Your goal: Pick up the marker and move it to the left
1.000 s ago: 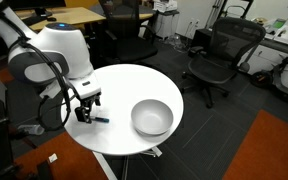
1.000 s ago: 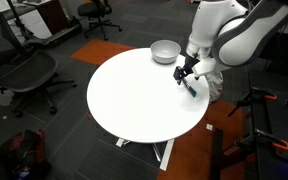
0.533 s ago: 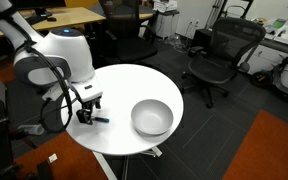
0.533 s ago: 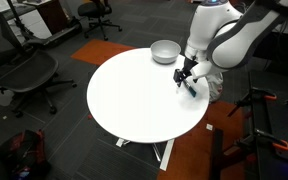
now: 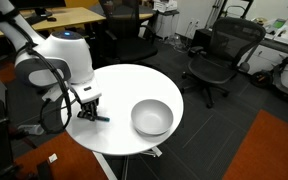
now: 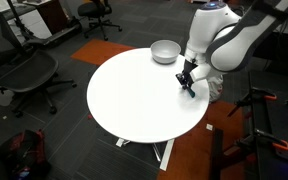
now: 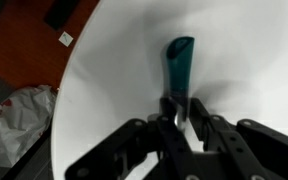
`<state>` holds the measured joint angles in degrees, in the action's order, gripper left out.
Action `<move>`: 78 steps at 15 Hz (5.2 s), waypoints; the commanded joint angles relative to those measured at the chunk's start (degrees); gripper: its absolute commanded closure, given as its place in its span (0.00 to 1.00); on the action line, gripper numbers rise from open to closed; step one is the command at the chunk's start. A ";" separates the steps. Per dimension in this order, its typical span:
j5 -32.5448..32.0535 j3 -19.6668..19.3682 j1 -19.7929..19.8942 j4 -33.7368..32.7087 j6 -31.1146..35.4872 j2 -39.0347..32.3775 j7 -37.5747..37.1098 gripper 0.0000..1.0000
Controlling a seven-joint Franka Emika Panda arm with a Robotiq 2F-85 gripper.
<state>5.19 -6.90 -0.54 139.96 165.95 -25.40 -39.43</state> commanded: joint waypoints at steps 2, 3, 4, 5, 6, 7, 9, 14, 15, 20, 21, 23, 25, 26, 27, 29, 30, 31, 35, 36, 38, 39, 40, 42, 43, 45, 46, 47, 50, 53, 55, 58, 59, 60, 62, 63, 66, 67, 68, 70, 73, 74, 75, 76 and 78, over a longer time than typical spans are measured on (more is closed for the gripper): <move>1.52 -1.34 -1.68 0.46 0.65 1.45 2.27 0.97; 0.97 -1.94 -2.25 0.67 0.04 2.42 2.19 0.95; 0.64 -2.31 -2.62 0.90 -0.11 3.35 2.36 0.95; 0.11 -2.75 -3.02 1.01 -1.29 4.82 2.83 0.95; -0.56 -3.54 -3.64 0.84 -1.99 5.86 3.44 0.95; -0.98 -3.92 -4.03 1.00 -2.09 7.22 4.13 0.95; -1.02 -3.71 -3.59 0.05 -4.16 9.65 6.47 0.95; -1.19 -1.49 -3.38 -4.95 -10.20 13.33 11.05 0.95; -1.70 -1.17 -3.68 -6.40 -11.91 13.69 10.62 0.95; -1.98 2.19 -4.17 -15.12 -20.91 12.86 10.34 0.95; -1.63 2.81 -4.14 -17.23 -22.74 11.99 10.43 0.95; -1.24 3.76 -4.26 -21.35 -26.10 10.20 10.01 0.95; -0.75 4.36 -4.29 -25.09 -28.47 8.19 9.58 0.95; -0.74 4.45 -4.44 -26.89 -29.64 7.11 8.98 0.95; -0.67 4.56 -4.58 -28.63 -30.65 5.94 8.50 0.95; -1.13 4.41 -5.24 -31.81 -32.05 3.47 6.82 0.95; -1.22 4.31 -5.55 -33.17 -32.42 2.36 5.89 0.95; -1.42 4.19 -5.97 -34.54 -32.61 1.09 4.72 0.95; -1.93 3.83 -7.80 -38.67 -31.54 -3.28 0.47 0.95; -2.05 3.76 -8.23 -39.62 -31.72 -4.24 -0.53 0.95; -2.05 3.72 -9.00 -41.32 -31.58 -6.26 -1.95 0.95; -2.12 3.67 -9.37 -42.10 -31.40 -7.23 -2.57 0.95; -2.05 3.66 -9.60 -42.86 -31.40 -8.14 -3.07 0.95; -2.01 3.55 -10.10 -44.37 -31.25 -10.05 -4.07 0.95; -2.10 3.48 -10.36 -45.07 -31.05 -10.98 -4.28 0.95; -2.11 3.40 -10.74 -46.27 -30.38 -12.68 -4.80 0.95; -1.95 3.47 -10.83 -46.82 -30.07 -13.54 -4.68 0.95; -1.90 3.47 -10.92 -47.33 -30.08 -14.16 -4.56 0.95; -1.38 3.78 -10.93 -48.96 -30.07 -16.27 -3.97 0.95; -1.27 3.87 -11.14 -50.35 -30.38 -18.02 -3.77 0.95; -1.22 3.84 -11.25 -51.08 -30.58 -18.96 -3.79 0.95; -1.33 3.64 -11.57 -52.08 -30.85 -20.26 -4.07 0.95; -1.37 3.58 -11.68 -52.32 -30.92 -20.63 -4.18 0.95; -1.33 3.59 -11.73 -52.62 -30.97 -20.99 -4.16 0.95; -1.26 3.57 -11.89 -53.08 -31.20 -21.73 -4.30 0.95; -1.24 3.58 -11.95 -53.27 -31.27 -22.05 -4.26 0.95; -1.25 3.55 -12.46 -53.65 -31.82 -22.37 -4.67 0.95; -1.31 3.51 -12.50 -53.91 -32.02 -22.54 -4.57 0.95; -1.41 3.49 -12.57 -54.10 -32.40 -22.63 -4.42 0.56; -1.41 3.38 -12.54 -54.15 -32.53 -22.57 -4.34 0.49; -1.26 3.18 -12.11 -53.40 -32.21 -21.93 -4.11 0.27; -1.27 3.16 -11.91 -52.92 -32.02 -21.53 -3.70 0.18; -1.22 3.27 -11.48 -51.97 -31.57 -20.76 -2.84 0.12; -1.17 3.30 -11.13 -51.21 -31.07 -20.08 -2.24 0.03; -1.06 3.53 -10.52 -49.49 -30.18 -18.50 -0.99 0.00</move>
<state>3.74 -3.53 -11.85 87.64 135.79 -47.23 -41.96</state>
